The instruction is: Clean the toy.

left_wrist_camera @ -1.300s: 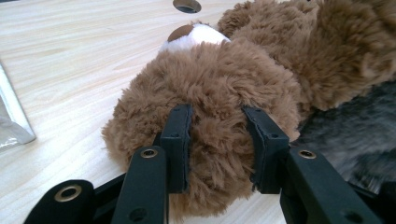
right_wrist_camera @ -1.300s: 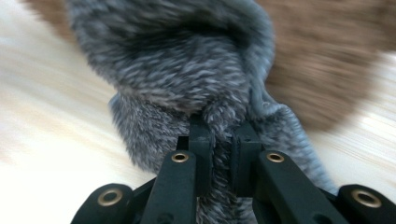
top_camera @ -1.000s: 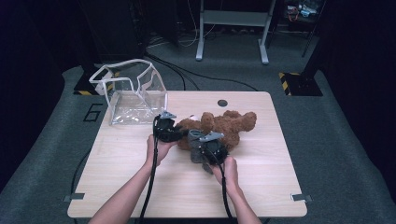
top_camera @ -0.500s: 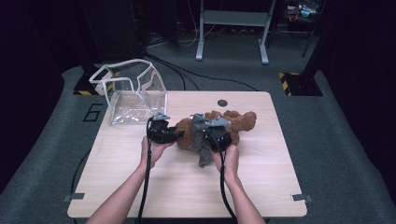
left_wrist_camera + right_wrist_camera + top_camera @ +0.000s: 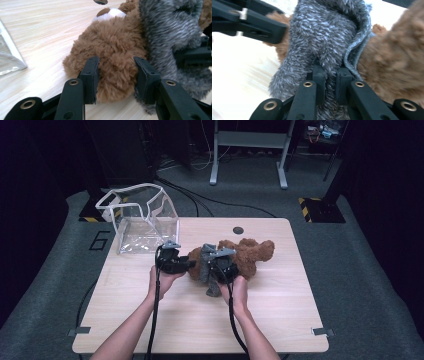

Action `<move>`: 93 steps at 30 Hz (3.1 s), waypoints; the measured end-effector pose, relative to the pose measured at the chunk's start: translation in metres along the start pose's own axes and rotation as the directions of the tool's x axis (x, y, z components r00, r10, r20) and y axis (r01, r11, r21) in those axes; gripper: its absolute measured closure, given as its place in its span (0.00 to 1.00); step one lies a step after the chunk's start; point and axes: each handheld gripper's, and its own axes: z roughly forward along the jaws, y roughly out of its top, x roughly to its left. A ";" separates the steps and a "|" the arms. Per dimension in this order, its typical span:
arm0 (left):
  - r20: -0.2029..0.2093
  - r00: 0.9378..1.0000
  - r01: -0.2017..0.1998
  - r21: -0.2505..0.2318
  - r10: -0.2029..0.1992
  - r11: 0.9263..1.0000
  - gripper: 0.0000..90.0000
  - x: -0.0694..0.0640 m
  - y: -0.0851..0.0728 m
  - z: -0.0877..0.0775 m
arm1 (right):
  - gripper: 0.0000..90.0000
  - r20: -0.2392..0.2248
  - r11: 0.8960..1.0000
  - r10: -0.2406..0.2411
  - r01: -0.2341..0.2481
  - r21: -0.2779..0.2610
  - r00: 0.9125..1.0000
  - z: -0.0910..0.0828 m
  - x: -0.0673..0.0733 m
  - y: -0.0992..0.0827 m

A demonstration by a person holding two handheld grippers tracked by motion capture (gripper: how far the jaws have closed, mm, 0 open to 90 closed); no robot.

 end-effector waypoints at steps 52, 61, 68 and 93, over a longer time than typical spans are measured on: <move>0.058 0.998 -0.017 -0.004 0.017 1.000 0.86 0.003 0.000 0.004 | 0.91 -0.107 0.999 -0.014 0.019 0.046 0.994 0.010 0.017 -0.002; 0.050 0.999 -0.022 -0.009 0.022 1.000 0.88 0.001 0.000 0.004 | 0.91 -0.053 0.996 0.085 -0.087 -0.033 0.995 -0.010 -0.017 0.003; 0.047 0.998 -0.039 -0.006 0.039 0.999 0.79 0.001 0.000 -0.001 | 0.91 -0.016 0.994 0.106 -0.106 -0.030 0.994 -0.005 -0.027 0.018; 0.057 0.998 -0.034 -0.017 0.035 0.999 0.91 0.001 -0.002 0.001 | 0.91 -0.068 0.997 0.056 -0.059 -0.040 0.996 -0.011 -0.007 0.000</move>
